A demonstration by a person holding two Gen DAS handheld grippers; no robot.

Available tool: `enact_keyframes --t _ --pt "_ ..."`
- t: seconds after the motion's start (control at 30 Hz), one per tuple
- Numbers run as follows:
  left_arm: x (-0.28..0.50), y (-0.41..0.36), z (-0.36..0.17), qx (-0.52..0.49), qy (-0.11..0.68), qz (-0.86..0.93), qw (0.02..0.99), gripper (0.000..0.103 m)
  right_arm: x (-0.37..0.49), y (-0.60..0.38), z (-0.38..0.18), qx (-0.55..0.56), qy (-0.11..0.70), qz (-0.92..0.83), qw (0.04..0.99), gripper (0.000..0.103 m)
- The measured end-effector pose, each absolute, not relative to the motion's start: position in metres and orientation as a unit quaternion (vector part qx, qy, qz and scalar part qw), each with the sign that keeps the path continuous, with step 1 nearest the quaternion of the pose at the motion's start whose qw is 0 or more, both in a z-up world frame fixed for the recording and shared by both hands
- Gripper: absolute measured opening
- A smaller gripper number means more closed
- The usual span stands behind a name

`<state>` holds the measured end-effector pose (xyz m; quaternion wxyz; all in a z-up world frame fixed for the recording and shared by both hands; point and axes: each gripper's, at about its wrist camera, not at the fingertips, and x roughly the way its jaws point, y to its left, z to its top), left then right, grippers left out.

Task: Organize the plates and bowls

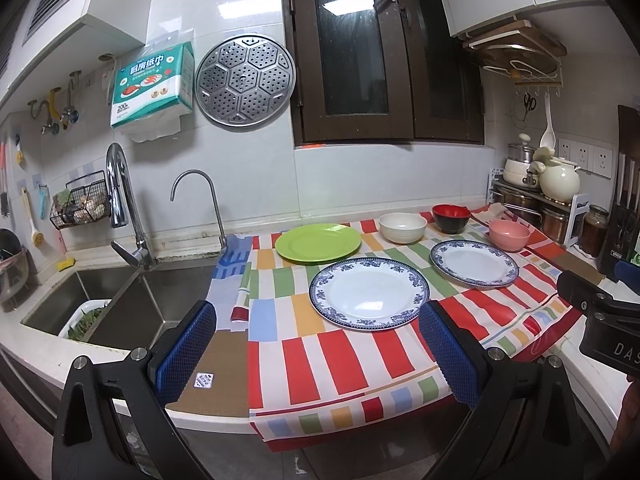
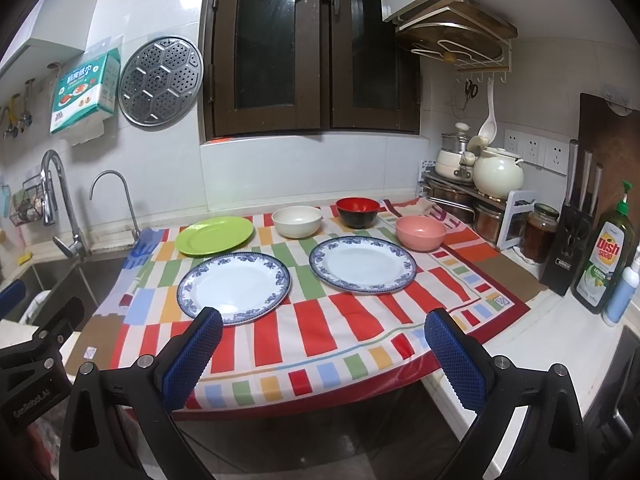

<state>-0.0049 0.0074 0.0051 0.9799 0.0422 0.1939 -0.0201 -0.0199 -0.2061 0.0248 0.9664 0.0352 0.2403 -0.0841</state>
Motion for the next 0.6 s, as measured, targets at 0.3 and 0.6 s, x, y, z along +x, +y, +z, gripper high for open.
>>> enact_keyframes --t 0.3,0.6 --pt "-0.0008 0.0093 0.0069 0.042 0.192 -0.020 0.980 0.103 -0.0196 -0.2065 0.0240 0.035 0.240 -0.086 0.966 0.102" --pt "-0.0010 0.0093 0.0062 0.042 0.192 -0.020 0.980 0.103 -0.0179 -0.2062 0.0234 0.036 0.241 -0.085 0.966 0.102"
